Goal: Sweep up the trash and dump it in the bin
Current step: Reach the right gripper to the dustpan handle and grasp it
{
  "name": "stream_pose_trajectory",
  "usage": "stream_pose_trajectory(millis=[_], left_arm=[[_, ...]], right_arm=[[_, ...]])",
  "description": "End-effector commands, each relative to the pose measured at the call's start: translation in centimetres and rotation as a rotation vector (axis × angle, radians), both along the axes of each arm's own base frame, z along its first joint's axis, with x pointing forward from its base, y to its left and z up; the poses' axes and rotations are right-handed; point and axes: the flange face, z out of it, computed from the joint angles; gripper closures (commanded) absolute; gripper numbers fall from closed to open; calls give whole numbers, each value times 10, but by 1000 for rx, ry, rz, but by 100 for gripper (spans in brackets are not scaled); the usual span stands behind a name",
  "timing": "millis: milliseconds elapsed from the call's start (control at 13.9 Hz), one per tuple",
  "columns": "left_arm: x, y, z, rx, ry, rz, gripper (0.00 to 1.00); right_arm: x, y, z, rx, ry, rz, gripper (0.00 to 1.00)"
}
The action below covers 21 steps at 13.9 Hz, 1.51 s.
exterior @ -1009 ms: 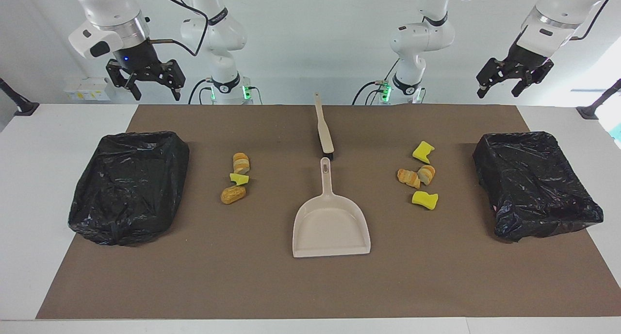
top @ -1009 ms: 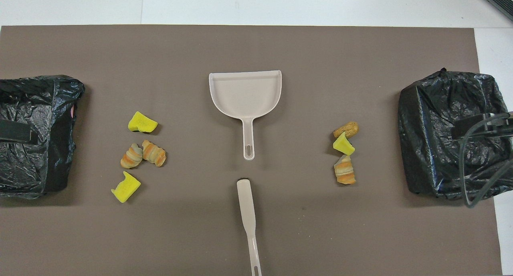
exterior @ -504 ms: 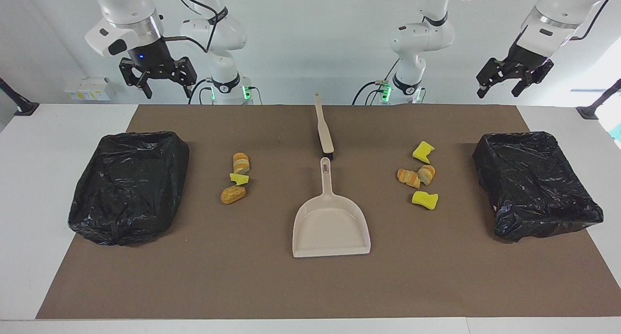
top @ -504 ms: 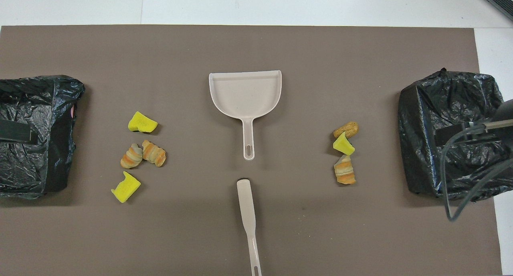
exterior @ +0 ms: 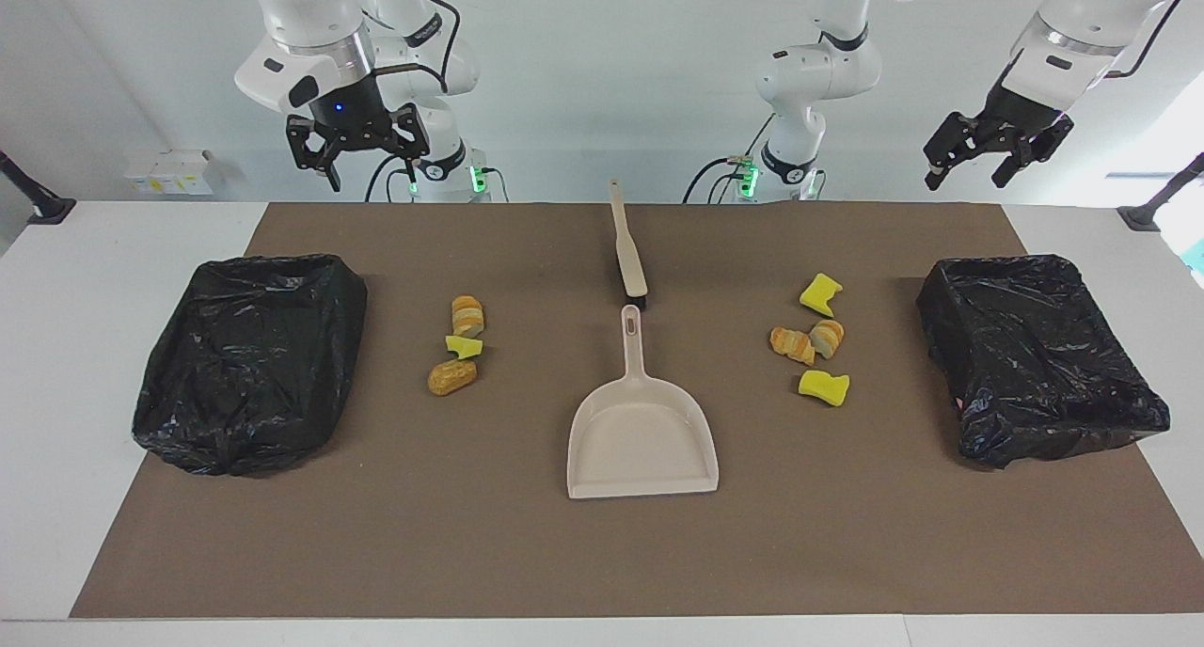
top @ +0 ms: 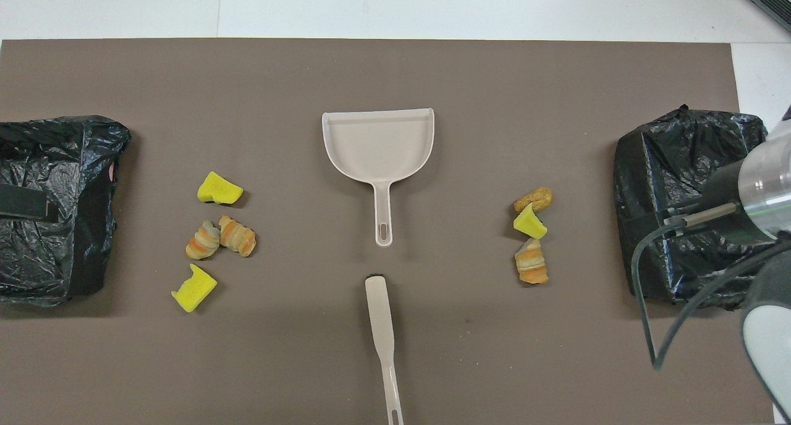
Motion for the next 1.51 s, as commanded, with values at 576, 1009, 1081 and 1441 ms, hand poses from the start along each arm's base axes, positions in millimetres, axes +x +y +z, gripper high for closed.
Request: stream_pose_trajectory(millis=[576,1009,1081,1441], left_arm=[[-3,1,3,11,-12,2,0],[-3,1,3,11,-12,2,0],[-3,1,3,11,-12,2,0],[-3,-4,3,11,-12,-6,0]], right_arm=[[36,69,-74,77,34,103,0],[66,151,-134,129,-36,17,0],[70,170,-141,135,-57,-10,0],[84,239,-191,170,-114,-102,0]])
